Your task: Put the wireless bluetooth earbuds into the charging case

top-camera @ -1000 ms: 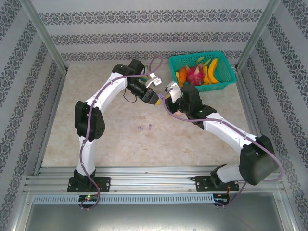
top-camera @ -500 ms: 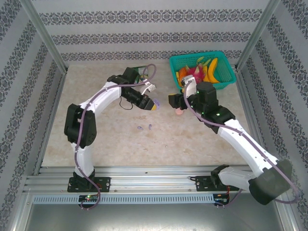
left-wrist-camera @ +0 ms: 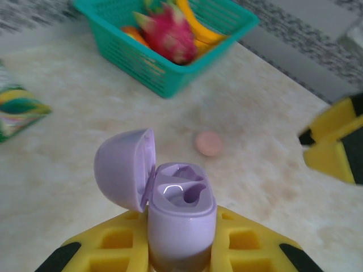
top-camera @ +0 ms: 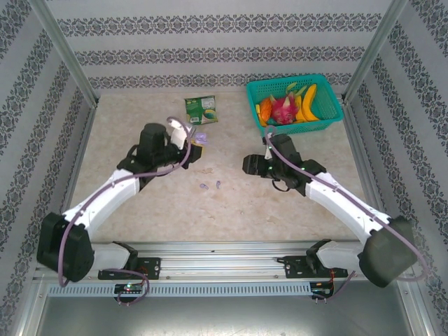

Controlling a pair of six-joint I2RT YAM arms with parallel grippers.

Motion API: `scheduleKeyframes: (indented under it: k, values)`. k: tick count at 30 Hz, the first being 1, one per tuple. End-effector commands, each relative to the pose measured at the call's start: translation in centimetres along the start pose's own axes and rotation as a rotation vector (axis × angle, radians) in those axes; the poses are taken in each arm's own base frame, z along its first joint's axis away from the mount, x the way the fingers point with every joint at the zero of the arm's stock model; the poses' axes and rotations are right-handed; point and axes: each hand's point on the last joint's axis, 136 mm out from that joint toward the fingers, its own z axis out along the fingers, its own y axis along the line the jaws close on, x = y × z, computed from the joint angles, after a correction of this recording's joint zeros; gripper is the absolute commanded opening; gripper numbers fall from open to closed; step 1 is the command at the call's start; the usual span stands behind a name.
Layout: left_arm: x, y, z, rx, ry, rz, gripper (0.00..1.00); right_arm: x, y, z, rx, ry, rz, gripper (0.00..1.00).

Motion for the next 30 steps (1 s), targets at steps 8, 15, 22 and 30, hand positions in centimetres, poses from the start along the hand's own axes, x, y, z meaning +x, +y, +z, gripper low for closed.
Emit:
scheduleKeyframes:
  k: [8, 15, 22, 30]
  values:
    - [-2.2, 3.1, -2.6, -0.187, -0.411, -0.019, 0.00, 3.2, -0.7, 4.2, 0.178, 0.120, 0.133, 0.58]
    - [-0.7, 1.1, -2.4, -0.079, -0.468, 0.125, 0.00, 4.0, 0.7, 6.6, 0.227, 0.154, 0.131, 0.57]
    - [0.3, 0.7, -2.8, -0.074, -0.491, 0.183, 0.00, 3.7, 2.9, 7.9, 0.222, 0.177, 0.089, 0.57]
    - [1.8, 1.8, -2.9, -0.121, -0.496, 0.109, 0.00, 3.1, 3.1, 8.8, 0.279, 0.186, 0.013, 0.55]
